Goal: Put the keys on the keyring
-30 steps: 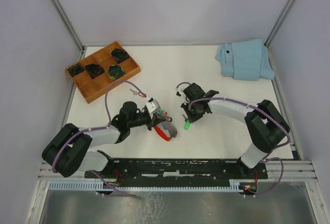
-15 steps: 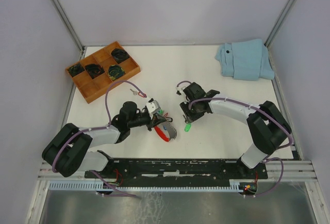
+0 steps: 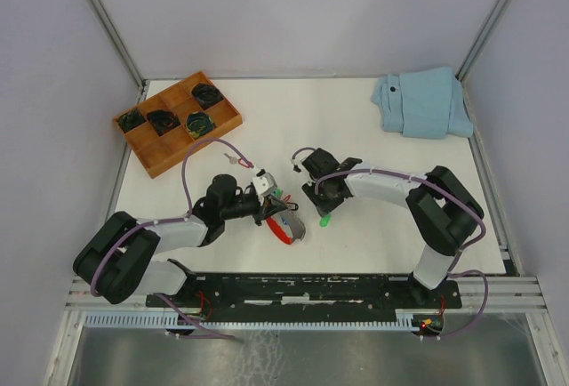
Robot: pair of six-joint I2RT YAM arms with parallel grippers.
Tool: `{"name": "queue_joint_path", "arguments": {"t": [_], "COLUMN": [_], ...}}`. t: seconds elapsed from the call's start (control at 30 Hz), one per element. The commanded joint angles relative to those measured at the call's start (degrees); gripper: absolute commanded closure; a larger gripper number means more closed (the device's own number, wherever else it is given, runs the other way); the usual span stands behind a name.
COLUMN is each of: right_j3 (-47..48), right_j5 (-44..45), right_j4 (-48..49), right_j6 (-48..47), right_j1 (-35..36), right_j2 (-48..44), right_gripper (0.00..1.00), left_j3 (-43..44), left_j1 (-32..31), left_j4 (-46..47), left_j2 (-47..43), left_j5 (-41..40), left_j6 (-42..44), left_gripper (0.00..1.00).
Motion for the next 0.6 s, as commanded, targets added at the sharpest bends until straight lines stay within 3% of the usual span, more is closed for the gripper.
{"name": "queue_joint_path", "arguments": {"t": [0.0, 0.3, 0.57], "right_j3": [2.55, 2.03, 1.5], "right_j5": [1.95, 3.79, 4.91], "right_j4": [0.17, -1.37, -2.11], "right_j6": [-0.38, -0.47, -0.67], "right_j1": [0.33, 0.33, -0.05], "right_j2": [0.78, -1.35, -3.61], "right_gripper": [0.64, 0.76, 0.79], "left_j3": [2.19, 2.32, 2.33], "left_j1": [-0.17, -0.19, -0.14], "left_j4": [2.83, 2.79, 2.7], "left_j2": [0.25, 0.39, 0.3], "left_j5": [1.88, 2.03, 2.25], "left_j6": [1.17, 1.15, 1.08], "left_gripper": [0.97, 0.97, 0.97]}}
